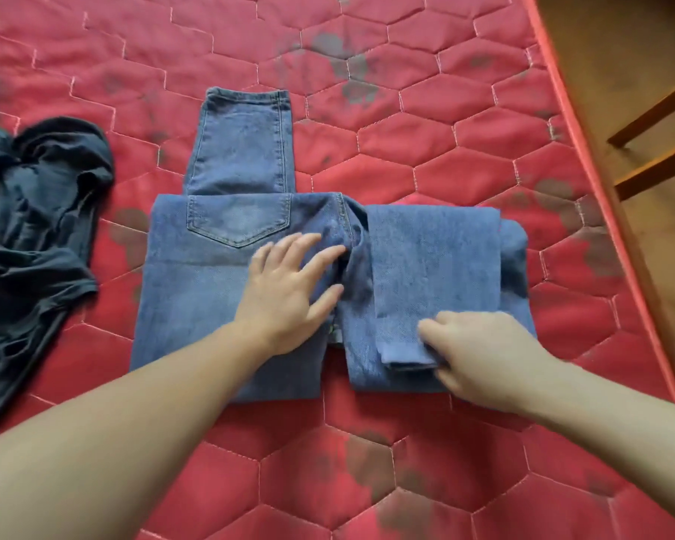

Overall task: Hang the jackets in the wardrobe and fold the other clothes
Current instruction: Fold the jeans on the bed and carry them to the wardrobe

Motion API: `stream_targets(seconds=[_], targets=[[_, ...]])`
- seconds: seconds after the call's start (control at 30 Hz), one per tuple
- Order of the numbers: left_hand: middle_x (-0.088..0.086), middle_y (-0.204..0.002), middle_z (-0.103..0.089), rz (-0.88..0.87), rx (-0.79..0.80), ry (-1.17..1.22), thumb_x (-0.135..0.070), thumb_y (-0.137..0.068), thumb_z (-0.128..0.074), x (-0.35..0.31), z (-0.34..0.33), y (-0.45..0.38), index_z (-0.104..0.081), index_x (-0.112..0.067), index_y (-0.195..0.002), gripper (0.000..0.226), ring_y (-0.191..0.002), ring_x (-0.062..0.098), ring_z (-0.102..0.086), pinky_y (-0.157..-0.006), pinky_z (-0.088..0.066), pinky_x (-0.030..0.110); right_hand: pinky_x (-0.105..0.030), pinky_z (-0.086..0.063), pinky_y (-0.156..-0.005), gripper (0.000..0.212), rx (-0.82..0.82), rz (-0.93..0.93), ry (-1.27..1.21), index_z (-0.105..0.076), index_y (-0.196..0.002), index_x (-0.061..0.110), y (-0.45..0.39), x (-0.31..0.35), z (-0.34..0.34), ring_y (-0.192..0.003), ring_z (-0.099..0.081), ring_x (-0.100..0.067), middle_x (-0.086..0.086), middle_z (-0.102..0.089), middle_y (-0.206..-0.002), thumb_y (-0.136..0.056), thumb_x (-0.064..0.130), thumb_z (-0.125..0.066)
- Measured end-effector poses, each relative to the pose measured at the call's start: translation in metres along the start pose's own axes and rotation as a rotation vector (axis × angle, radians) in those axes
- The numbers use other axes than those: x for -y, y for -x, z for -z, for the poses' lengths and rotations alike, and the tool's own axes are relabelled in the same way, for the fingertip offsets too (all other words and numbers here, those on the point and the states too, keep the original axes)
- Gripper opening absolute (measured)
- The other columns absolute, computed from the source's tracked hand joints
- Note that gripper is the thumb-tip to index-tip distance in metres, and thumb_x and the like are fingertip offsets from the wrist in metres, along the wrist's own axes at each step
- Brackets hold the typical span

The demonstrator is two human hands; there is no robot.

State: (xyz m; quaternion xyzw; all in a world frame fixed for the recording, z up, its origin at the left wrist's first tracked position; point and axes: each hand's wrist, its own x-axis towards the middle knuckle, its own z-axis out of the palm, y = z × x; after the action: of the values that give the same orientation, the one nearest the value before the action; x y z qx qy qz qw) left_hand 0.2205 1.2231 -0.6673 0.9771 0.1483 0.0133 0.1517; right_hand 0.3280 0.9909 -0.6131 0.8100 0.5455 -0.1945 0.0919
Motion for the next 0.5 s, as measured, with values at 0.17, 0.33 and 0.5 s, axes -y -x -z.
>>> stream_targets(seconds=[0.17, 0.33, 0.5], targets=[[0.001, -0.160, -0.021, 0.153, 0.121, -0.149, -0.074, -0.083, -0.013, 0.047, 0.008, 0.021, -0.023, -0.047, -0.148, 0.071, -0.147, 0.028, -0.015, -0.115, -0.005, 0.056, -0.033, -0.040, -0.068, 0.053, 0.328, -0.136, -0.193, -0.041, -0.085, 0.025, -0.013, -0.004, -0.003, -0.090, -0.060, -0.023, 0.005, -0.061, -0.092, -0.077, 0.078, -0.041], [-0.003, -0.163, -0.004, 0.210, 0.214, -0.251, -0.087, -0.073, 0.003, 0.096, 0.007, 0.046, 0.004, -0.051, -0.147, 0.083, -0.149, 0.026, 0.003, -0.114, 0.006, 0.062, -0.029, -0.039, -0.059, 0.057, 0.556, -0.182, -0.292, -0.054, -0.069, 0.018, -0.058, -0.009, 0.021, -0.069, -0.054, -0.017, 0.004, -0.058, -0.069, -0.083, 0.072, -0.044], [0.002, -0.158, -0.027, 0.167, 0.145, -0.192, -0.079, -0.079, -0.029, 0.095, 0.001, 0.050, -0.025, -0.042, -0.149, 0.079, -0.146, 0.032, -0.021, -0.112, -0.008, 0.066, -0.028, -0.040, -0.056, 0.028, -0.081, -0.216, -0.528, -0.052, -0.065, 0.017, -0.155, 0.002, 0.057, -0.065, -0.053, -0.017, 0.006, -0.056, -0.063, -0.084, 0.037, -0.059]])
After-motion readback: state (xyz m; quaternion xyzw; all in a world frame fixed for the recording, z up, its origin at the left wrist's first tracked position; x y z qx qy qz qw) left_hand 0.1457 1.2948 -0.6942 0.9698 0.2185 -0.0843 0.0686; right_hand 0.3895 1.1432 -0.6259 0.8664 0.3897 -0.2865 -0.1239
